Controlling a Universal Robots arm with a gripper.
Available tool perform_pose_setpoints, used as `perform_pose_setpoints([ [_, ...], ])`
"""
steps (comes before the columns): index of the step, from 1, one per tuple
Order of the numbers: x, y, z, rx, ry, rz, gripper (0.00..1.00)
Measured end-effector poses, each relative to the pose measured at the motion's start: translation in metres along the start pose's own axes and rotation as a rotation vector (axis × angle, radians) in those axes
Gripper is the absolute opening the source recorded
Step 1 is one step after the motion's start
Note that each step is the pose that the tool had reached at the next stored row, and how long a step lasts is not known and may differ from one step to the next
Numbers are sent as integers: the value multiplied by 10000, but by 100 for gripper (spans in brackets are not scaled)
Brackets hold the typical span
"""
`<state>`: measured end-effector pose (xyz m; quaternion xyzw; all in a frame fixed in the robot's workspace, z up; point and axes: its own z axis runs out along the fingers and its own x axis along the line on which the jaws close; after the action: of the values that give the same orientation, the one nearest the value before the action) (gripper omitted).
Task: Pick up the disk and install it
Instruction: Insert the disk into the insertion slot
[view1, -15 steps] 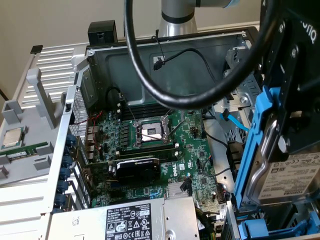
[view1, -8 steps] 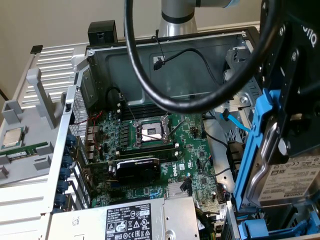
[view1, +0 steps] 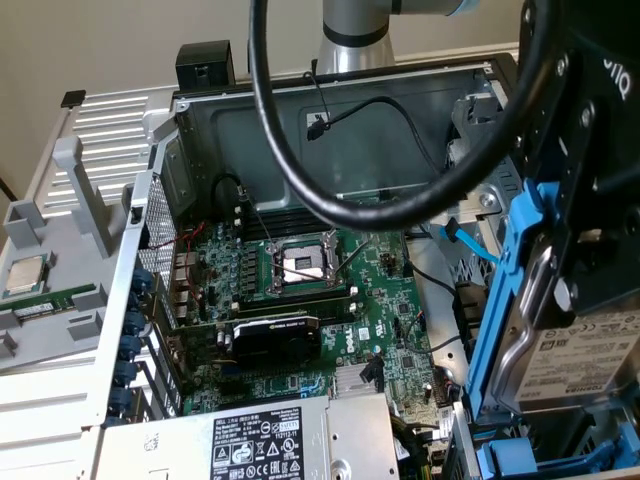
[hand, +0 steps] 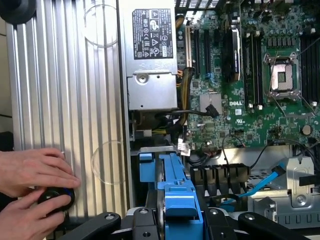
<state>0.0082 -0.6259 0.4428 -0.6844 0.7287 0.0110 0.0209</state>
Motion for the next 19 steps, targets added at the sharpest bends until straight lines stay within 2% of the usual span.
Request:
perform_pose_setpoints([
  [11, -8, 1, 5, -9, -2, -177, 37],
  [15, -10, -37, 8, -40, -1, -205, 37],
  [19, -10, -37, 28, -59, 0, -211, 37],
])
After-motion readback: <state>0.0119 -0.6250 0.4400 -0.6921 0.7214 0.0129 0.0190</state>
